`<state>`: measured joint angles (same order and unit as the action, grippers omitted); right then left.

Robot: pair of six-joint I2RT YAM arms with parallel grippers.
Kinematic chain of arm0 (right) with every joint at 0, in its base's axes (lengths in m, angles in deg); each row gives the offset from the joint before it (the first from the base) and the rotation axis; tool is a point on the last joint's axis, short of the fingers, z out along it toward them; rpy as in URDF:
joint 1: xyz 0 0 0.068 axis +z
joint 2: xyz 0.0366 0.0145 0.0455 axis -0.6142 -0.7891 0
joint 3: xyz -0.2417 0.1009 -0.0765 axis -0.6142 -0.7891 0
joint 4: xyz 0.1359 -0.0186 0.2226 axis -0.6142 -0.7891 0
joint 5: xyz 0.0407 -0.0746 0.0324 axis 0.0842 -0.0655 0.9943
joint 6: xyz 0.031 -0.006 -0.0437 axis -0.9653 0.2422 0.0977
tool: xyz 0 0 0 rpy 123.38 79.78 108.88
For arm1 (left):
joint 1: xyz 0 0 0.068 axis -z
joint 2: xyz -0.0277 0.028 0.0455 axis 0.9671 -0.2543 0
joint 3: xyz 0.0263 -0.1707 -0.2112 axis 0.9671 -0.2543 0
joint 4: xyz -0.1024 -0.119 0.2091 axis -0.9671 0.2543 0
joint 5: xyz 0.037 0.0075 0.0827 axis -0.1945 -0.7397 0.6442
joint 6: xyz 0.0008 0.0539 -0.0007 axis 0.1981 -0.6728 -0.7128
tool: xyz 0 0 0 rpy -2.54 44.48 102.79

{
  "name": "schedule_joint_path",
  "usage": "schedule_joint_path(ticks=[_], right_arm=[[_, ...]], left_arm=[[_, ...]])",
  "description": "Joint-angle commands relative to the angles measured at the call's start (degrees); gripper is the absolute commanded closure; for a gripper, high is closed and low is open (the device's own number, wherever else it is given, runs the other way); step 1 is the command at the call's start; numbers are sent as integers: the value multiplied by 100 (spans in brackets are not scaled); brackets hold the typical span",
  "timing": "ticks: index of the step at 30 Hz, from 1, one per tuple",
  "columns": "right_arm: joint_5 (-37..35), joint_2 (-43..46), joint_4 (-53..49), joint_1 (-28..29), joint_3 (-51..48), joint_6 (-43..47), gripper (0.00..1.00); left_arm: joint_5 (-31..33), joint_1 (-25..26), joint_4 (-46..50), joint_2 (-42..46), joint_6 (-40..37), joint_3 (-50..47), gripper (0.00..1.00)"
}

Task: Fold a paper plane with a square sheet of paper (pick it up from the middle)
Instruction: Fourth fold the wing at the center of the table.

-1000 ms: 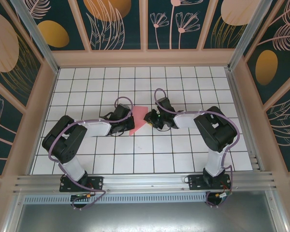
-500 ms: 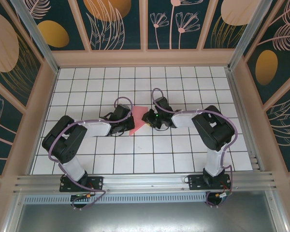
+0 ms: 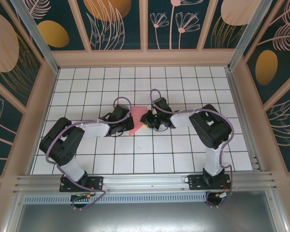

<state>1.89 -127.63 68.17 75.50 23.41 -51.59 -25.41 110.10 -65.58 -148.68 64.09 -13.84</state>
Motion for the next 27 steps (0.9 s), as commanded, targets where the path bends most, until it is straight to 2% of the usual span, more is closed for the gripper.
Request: schedule_joint_path(ticks=[1,6,13,16,21,27], right_arm=[[148,-100,196,-5,172,-84,89],[-439,499,-65,-34,-96,-220,100],[-1584,1772,-1036,-44,-502,-251,100],[-1914,2167,-1366,-49,-585,-358,100],[-1984,2271,-1413,-54,-684,-859,100],[-1612,1828,-1157,-141,-583,-1558,100]], left_arm=[[-53,-27,102,384,-192,19,88],[-102,-23,-68,909,-311,-21,72],[-515,-21,-920,1694,-657,-414,52],[-698,-16,-1370,1935,-885,-621,39],[-1027,-4,-2246,2049,-1195,-1116,21],[-1093,169,-3229,1927,-1928,-1633,14]])
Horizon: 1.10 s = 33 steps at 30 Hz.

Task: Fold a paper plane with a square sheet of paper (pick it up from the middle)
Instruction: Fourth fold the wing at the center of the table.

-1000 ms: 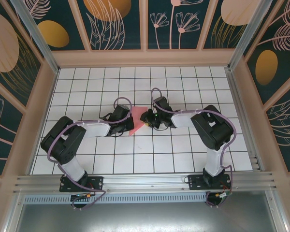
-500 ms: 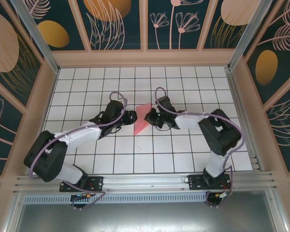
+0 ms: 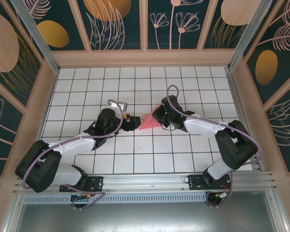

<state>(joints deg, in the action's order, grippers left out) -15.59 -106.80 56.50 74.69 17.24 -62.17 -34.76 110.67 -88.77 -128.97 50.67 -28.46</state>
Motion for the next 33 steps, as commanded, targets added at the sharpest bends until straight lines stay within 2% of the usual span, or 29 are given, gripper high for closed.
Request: schedule_joint_path(ticks=[1,5,11,19,24,33], right_arm=[[209,-366,-8,-69,103,-565,100],[376,-643,-202,-102,406,-747,100],[652,-837,-394,-188,495,-1060,100],[715,-851,-688,-217,575,-1188,100],[867,-996,-840,-219,696,-1197,100],[996,-1204,-961,-240,892,-1075,100]], left_arm=[[-111,146,-1144,-100,-721,-284,13],[189,255,-1806,-287,-1155,-591,14],[553,528,-2198,-666,-2149,-704,18],[1129,1037,-1969,-1548,-3307,-168,28],[1007,1074,-2124,-1806,-3554,-66,34],[1002,1081,-1794,-2424,-3662,337,47]])
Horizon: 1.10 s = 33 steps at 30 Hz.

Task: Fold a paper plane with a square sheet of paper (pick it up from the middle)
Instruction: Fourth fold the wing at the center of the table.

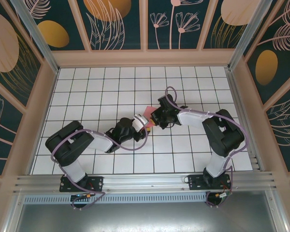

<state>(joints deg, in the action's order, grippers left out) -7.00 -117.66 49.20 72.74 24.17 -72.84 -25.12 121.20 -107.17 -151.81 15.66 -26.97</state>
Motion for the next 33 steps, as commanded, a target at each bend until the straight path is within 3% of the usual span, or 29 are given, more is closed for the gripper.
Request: schedule_joint_path(ticks=[1,20,25,33], right_arm=[[158,-137,-238,-49,211,5,100],[309,-62,-450,-154,285,150,100],[361,-74,-448,-162,320,216,100],[282,86,-446,-223,305,470,79]], left_arm=[[50,22,49,-175,-172,217,49],[271,23,117,-407,-356,333,64],[309,24,117,-403,-375,342,73],[256,30,60,-477,-233,354,90]])
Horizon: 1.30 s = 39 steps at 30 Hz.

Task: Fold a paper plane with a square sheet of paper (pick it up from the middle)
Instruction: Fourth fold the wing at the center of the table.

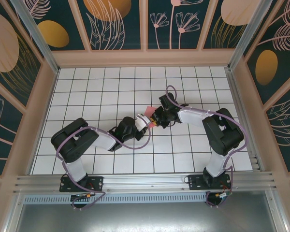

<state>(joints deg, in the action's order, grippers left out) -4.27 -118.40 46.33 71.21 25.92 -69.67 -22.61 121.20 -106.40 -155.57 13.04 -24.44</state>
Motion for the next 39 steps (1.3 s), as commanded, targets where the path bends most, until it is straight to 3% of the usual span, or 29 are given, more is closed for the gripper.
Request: schedule_joint_path(ticks=[1,7,18,27,39], right_arm=[[1,186,-161,-87,119,195,76],[-75,346,-273,-155,158,826,58],[-373,1435,836,-166,-1005,2184,51],[108,1560,2289,-161,-2063,2142,53],[341,671,2592,-167,-1611,2075,63]], left_arm=[[-16,22,-34,-89,76,98,91],[-155,30,57,-7,761,163,94],[-394,21,530,215,3198,257,100],[-424,13,23,332,5002,-75,100],[-456,-128,-526,386,6103,-437,100]])
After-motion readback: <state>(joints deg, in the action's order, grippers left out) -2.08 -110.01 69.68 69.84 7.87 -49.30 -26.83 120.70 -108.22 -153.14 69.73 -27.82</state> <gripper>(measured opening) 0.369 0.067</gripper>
